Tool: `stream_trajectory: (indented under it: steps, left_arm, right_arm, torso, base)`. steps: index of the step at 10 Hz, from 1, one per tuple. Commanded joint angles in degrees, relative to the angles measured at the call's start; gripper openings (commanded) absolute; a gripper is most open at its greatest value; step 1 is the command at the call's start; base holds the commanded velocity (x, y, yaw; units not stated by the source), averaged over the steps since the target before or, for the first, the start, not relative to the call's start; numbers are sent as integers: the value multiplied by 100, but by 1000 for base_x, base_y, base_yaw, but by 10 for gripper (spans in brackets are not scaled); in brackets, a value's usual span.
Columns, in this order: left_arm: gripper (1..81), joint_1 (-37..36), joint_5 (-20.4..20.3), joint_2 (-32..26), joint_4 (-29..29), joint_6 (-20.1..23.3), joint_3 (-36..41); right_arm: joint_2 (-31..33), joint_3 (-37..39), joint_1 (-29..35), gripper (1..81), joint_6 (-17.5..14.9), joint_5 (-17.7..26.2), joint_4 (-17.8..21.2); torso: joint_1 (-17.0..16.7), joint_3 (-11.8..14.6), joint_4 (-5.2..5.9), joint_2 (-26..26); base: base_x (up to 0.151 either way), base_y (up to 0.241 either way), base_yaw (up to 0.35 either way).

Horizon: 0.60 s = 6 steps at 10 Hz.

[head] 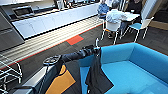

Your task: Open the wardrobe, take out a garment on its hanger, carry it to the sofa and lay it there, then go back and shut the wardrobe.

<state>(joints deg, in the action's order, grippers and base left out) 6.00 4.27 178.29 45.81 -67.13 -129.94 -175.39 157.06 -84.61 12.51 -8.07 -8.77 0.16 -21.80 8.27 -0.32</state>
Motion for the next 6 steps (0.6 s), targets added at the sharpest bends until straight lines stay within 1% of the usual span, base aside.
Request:
stream_trajectory:
  steps: [1, 2, 6]
  left_arm:
    - [10, -806, -58, -390, 499, 42, 636]
    - [10, -718, -58, -469, 569, 42, 680]
    - [10, -639, -14, -408, 622, 42, 689]
  right_arm:
    - [-96, -45, 10, 811, -11, 359, 6]
    - [-104, -45, 19, 811, -11, 359, -2]
    - [-122, -28, 10, 811, -11, 359, 6]
  torso:
    - [0, 0, 0, 0]
    - [0, 0, 0, 0]
    - [0, 0, 0, 0]
  base:
    - [0, 0, 0]
    - [0, 0, 0]
    - [0, 0, 0]
